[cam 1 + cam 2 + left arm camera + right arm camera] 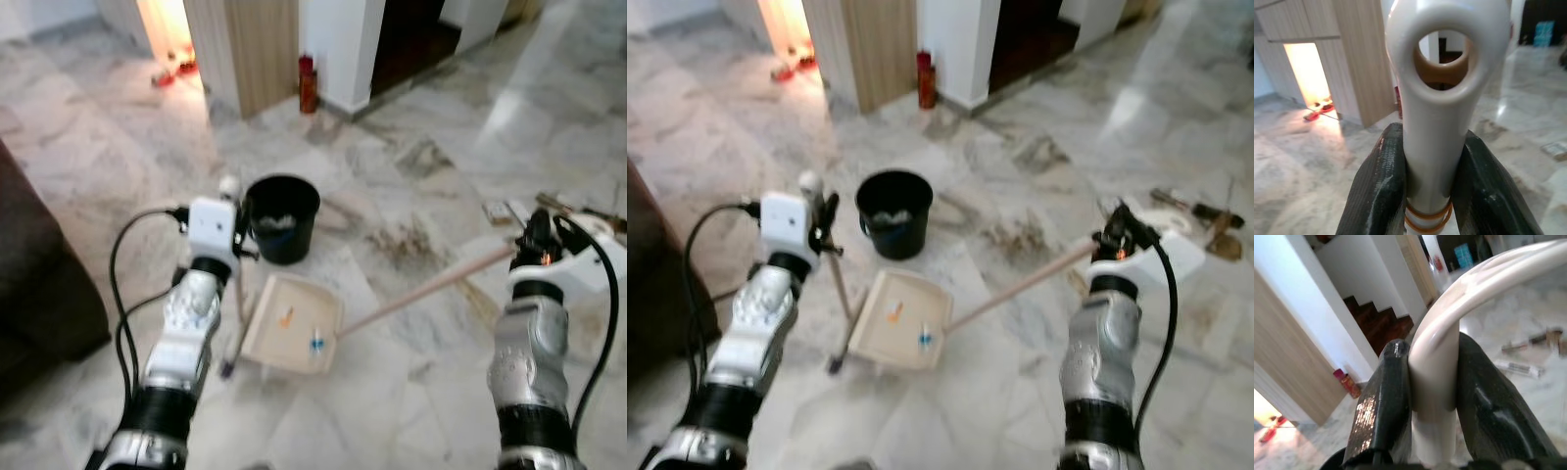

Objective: Sweep floor

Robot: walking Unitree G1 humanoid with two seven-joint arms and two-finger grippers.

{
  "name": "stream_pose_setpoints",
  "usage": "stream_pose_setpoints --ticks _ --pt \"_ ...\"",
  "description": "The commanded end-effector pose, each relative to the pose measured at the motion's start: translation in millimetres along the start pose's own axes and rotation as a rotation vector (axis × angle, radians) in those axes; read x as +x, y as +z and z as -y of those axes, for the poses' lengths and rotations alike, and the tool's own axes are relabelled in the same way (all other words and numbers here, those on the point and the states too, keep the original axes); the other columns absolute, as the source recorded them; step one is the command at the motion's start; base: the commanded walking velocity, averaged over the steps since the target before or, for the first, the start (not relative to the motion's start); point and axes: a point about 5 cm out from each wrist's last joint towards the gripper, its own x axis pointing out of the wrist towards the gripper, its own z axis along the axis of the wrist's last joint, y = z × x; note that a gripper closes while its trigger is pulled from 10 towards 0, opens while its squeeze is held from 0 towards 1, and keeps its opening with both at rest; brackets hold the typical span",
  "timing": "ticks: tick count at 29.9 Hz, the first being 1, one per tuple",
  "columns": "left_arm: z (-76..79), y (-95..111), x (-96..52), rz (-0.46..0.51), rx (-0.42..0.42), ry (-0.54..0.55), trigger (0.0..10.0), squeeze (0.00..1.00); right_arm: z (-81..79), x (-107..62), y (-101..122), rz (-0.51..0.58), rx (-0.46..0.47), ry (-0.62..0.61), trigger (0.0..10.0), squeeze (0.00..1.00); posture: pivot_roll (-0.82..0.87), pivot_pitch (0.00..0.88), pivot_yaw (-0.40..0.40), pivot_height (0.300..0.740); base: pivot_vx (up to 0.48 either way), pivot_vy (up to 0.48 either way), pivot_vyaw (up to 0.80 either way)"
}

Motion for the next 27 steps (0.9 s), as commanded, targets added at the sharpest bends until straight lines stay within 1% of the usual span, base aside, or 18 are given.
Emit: stream_pose_setpoints --ticks 1,3,4,7,11,15,27 --pt "-5.3 11 0.2 0.047 0.010 0.008 10.0 0.00 -10.6 3.3 8 0.048 0.030 0.026 10.0 0.00 0.16 0.102 -0.043 0.740 0.000 0.000 0.00" --pt "-2.0 12 -0.4 0.058 0.006 -0.006 10.0 0.00 -11.1 3.7 8 0.047 0.030 0.028 10.0 0.00 0.16 0.100 -0.041 0.740 0.000 0.000 0.00" --pt "0.8 13 -0.7 0.069 -0.013 -0.014 10.0 0.00 -11.4 4.1 9 0.049 0.031 0.029 10.0 0.00 0.16 0.100 -0.041 0.740 0.000 0.000 0.00" --pt "3.8 16 -0.7 0.085 -0.030 -0.022 10.0 0.00 -11.2 4.5 9 0.052 0.033 0.029 10.0 0.00 0.15 0.098 -0.042 0.740 0.000 0.000 0.00" --pt "8.9 16 0.3 0.074 -0.028 -0.037 10.0 0.00 -10.7 4.8 10 0.053 0.028 0.030 10.0 0.00 0.15 0.098 -0.043 0.740 0.000 0.000 0.00" --pt "9.9 15 0.2 0.072 -0.023 -0.044 10.0 0.00 -10.2 4.8 11 0.056 0.027 0.029 10.0 0.00 0.15 0.100 -0.041 0.740 0.000 0.000 0.00" --pt "11.6 15 0.3 0.071 0.001 -0.062 10.0 0.00 -8.9 4.0 10 0.055 0.028 0.027 10.0 0.00 0.15 0.100 -0.037 0.740 0.299 0.000 0.00"
